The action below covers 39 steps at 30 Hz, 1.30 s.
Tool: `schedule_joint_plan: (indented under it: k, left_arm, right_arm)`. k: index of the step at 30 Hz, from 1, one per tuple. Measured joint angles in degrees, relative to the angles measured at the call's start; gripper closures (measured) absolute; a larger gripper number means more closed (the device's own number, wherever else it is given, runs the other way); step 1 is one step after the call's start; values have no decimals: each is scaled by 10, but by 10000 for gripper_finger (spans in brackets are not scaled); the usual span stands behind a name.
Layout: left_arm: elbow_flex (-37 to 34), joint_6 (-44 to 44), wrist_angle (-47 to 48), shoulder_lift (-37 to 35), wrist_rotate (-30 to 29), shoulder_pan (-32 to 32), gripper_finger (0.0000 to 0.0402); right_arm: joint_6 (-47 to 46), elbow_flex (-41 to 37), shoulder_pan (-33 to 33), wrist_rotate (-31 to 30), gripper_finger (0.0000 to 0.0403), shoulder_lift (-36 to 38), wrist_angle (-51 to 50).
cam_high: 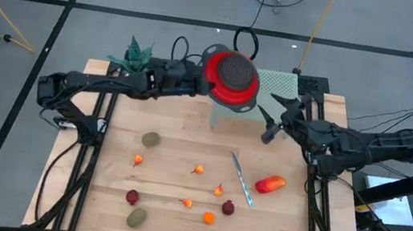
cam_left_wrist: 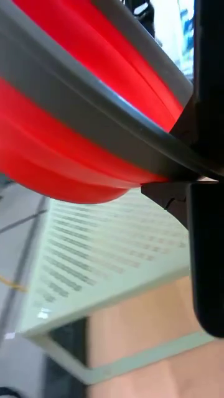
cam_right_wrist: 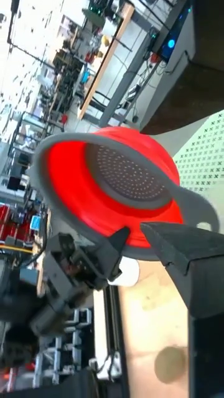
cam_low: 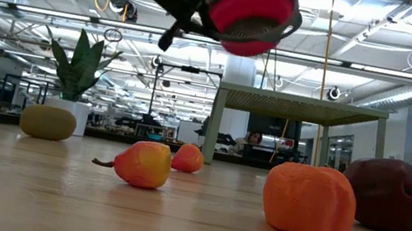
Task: Pick & Place Fruit
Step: Put the red basket on the shelf
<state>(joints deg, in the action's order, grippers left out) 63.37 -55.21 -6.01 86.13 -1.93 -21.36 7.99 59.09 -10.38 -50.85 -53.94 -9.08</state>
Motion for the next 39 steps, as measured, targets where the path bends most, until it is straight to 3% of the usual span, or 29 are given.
schedule_joint_plan:
  k: [4, 7, 14, 20, 25, 30, 39]
  left_arm:
    - [5, -34, 12, 0, 54, -22, 400]
    - [49, -34, 78, 0, 80, -34, 400]
    - [203, 37, 287, 0, 79, -42, 400]
    - [295, 41, 460, -1, 67, -58, 400]
    - [317, 19, 529, -1, 86, -65, 400]
    - [318, -8, 534, 3, 126, -67, 400]
    - [318, -60, 526, 49, 199, -66, 400]
  right_arm:
    - [-30, 0, -11, 0, 196, 17, -45]
    - [-57, 0, -19, 0, 224, 25, -83]
    - [-66, 0, -37, 1, 318, 28, -124]
    - [-28, 0, -60, 5, 397, 34, -132]
    - [-13, -19, -69, 68, 394, 65, -135]
    - [-13, -74, -70, 143, 400, 125, -116]
    - [-11, -160, -70, 365, 402, 233, -92]
